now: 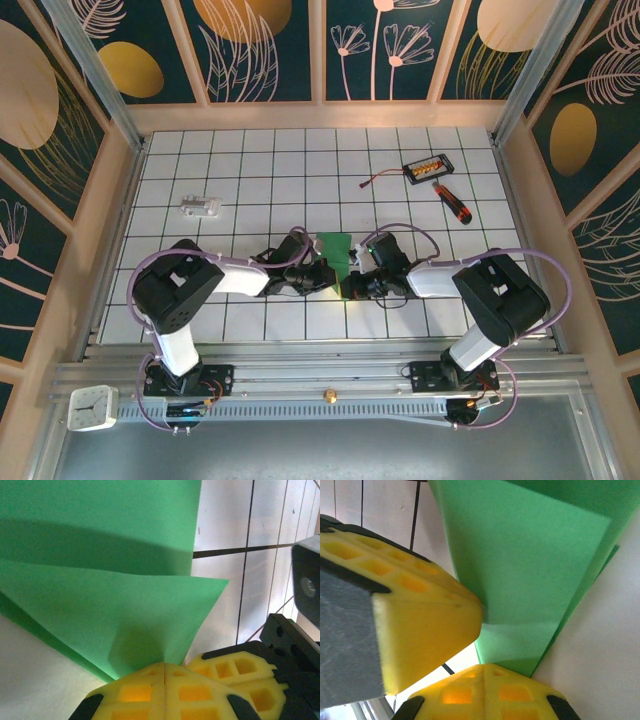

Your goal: Fold a paper plane with a square sheet of paper (pick it up from the middle)

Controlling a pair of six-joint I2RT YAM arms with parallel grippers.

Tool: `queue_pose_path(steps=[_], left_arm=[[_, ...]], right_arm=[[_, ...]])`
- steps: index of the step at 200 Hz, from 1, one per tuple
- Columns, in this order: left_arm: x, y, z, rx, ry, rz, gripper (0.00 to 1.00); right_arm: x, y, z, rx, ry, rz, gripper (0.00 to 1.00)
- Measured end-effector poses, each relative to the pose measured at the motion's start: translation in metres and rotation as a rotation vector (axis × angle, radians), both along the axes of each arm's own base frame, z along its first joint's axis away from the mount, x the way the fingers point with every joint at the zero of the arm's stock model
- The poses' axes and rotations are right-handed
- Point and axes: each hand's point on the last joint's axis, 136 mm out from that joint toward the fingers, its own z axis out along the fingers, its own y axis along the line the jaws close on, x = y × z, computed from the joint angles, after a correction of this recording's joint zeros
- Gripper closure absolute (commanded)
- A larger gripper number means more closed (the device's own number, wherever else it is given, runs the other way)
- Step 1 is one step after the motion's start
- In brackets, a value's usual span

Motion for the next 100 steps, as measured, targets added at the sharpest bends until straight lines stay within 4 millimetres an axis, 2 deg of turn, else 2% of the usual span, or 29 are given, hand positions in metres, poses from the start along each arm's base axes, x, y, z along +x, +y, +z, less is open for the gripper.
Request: queue_pose_path(steps=[100], left_arm=[[0.0078, 0.0055, -0.0082, 0.045, -0.019, 0.007, 1.00]], right_arm=[[-0.0001, -0.0005, -0.0002, -0.002, -0.003, 0.001, 1.00]])
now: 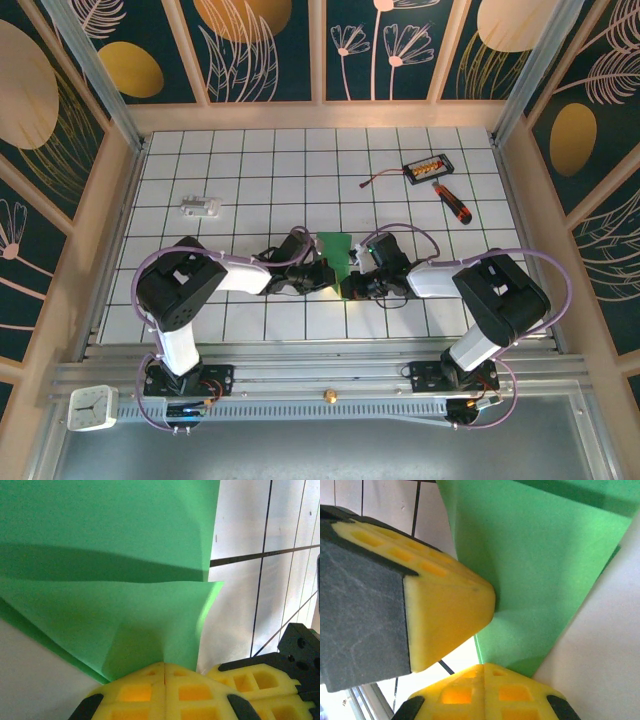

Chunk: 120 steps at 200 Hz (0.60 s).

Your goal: Fold a paper plane with a square sheet of paper (pick it up from the middle)

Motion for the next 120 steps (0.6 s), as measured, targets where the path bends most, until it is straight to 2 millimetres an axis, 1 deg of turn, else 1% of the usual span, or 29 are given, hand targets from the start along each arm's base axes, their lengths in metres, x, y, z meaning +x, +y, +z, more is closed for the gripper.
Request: queue_pose_path(steps=[39, 83, 120], left_arm=[[0.010, 0.009, -0.001, 0.006, -0.013, 0.013, 1.00], [0.026, 0.020, 0.000, 0.019, -0.036, 0.029, 1.00], [0.031, 0.022, -0.001, 0.021, -0.033, 0.014, 1.00]], right_arm=[[0.000, 0.000, 0.000, -0.001, 0.000, 0.000, 1.00], [0.000, 0.000, -0.001, -0.001, 0.001, 0.000, 1.00], [0.000, 0.000, 0.000, -0.001, 0.001, -0.001, 1.00]])
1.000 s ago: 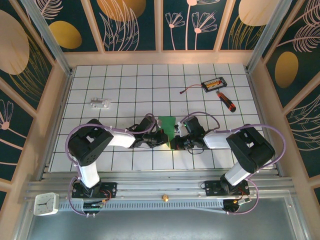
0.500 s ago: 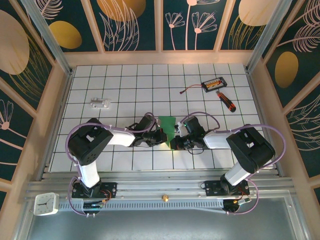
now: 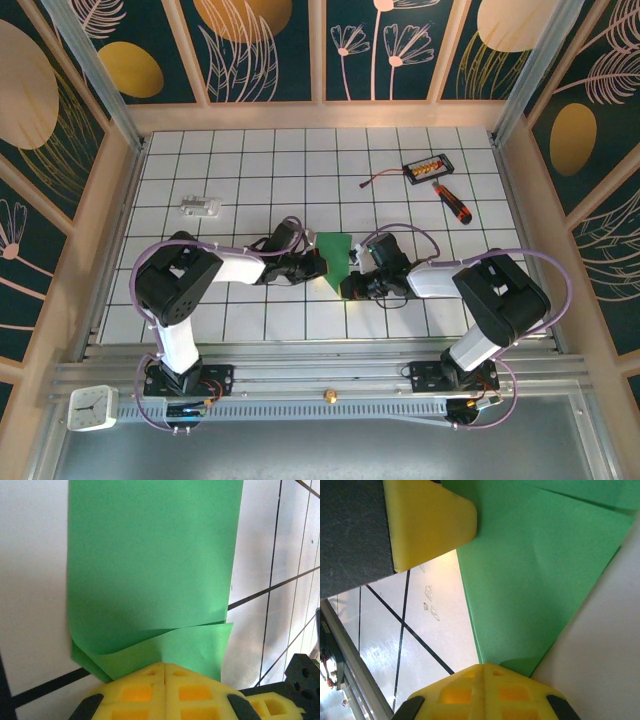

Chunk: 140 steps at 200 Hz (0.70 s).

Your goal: Fold a paper plane with a square sheet of paper (pick it up from the middle)

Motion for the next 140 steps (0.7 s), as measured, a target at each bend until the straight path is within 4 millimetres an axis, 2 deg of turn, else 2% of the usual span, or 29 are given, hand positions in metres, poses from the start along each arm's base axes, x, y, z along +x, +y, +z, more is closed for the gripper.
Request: queue_pose_path(steps=[63, 140], left_arm=[[0.019, 0.012, 0.000, 0.006, -0.016, 0.022, 1.00], [0.023, 0.015, 0.000, 0.011, -0.012, 0.008, 1.00]], right_arm=[[0.000, 0.000, 0.000, 0.000, -0.001, 0.000, 1.00], [0.000, 0.000, 0.000, -0.001, -0.001, 0.000, 1.00]])
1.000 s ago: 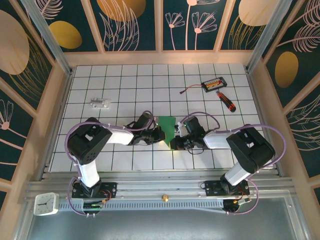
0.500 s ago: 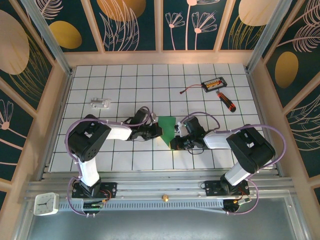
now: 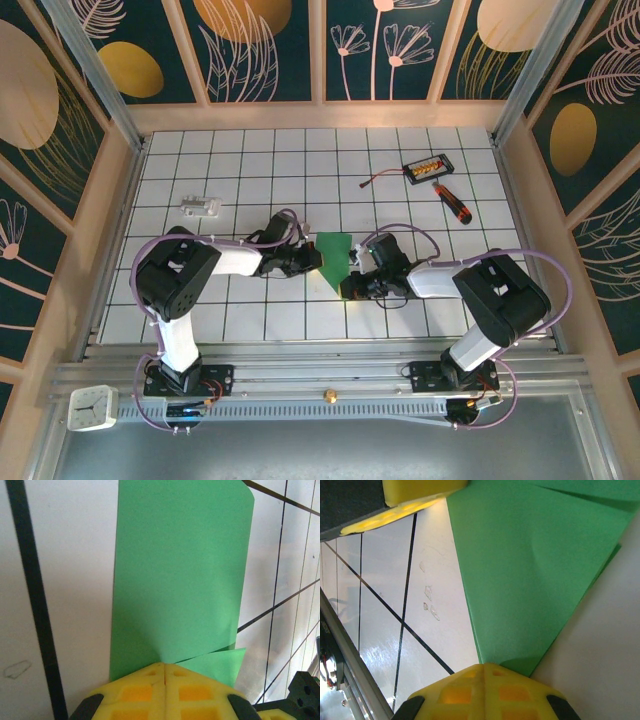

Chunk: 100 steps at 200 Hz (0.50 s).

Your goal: Fold a paper plane with a square sheet of paper (pick it up from the middle)

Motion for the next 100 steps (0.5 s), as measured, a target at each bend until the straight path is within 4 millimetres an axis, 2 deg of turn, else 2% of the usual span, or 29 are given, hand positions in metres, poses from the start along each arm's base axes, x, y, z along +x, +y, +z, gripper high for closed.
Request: queue_pose_path(steps=[100], left_arm=[[0.041, 0.033, 0.001, 0.007, -0.038, 0.097, 1.00]], right_arm=[[0.000, -0.001, 0.000, -0.002, 0.000, -0.001, 1.00]])
